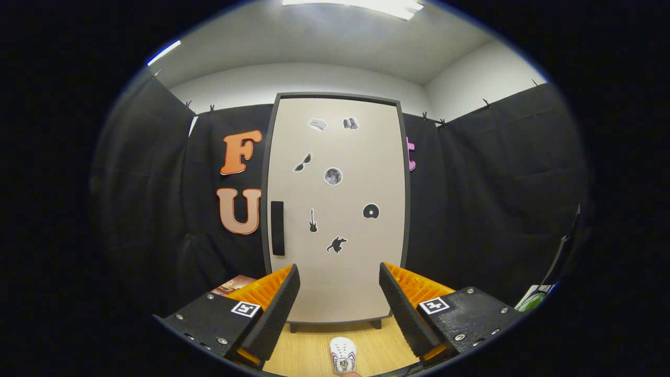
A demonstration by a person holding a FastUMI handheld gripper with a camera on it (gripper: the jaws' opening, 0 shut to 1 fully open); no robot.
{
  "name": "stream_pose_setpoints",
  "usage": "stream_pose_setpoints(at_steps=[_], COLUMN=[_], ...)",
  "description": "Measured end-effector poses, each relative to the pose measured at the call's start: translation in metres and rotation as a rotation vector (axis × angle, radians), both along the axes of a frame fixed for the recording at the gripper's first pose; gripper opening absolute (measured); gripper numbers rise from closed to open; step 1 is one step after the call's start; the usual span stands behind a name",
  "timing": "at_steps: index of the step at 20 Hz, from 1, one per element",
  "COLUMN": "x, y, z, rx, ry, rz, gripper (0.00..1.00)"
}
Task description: Open the shoe cabinet door, grab the shoes and put them into the shoe cabinet, then close the shoe cabinet door.
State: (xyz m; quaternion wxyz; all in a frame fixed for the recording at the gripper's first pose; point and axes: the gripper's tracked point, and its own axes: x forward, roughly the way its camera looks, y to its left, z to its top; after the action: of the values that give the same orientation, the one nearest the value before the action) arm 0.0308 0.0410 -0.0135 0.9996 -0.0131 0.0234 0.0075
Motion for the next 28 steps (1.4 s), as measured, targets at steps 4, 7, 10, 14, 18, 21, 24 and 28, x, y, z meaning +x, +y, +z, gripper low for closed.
stream_pose_setpoints(at_steps=[4, 7, 10, 14, 18, 21, 24, 28], x=[0.021, 0.049, 0.084, 0.127, 0.170, 0.194, 0.212, 0.217], y=[0.023, 0.042, 0.060, 0.096, 0.110, 0.119, 0.122, 0.136], z=[-0.002, -0.001, 0.000, -0.013, -0.027, -0.034, -0.040, -0.053], rx=[0.008, 0.004, -0.006, 0.013, 0.042, 0.047, 0.040, 0.117], ry=[-0.008, -0.012, -0.021, 0.000, 0.037, 0.041, 0.042, 0.077], rz=[0.028, 0.048, 0.046, 0.088, 0.081, 0.070, 0.054, 0.069], gripper=[0.95, 0.95, 0.95, 0.95, 0.95, 0.95, 0.95, 0.75])
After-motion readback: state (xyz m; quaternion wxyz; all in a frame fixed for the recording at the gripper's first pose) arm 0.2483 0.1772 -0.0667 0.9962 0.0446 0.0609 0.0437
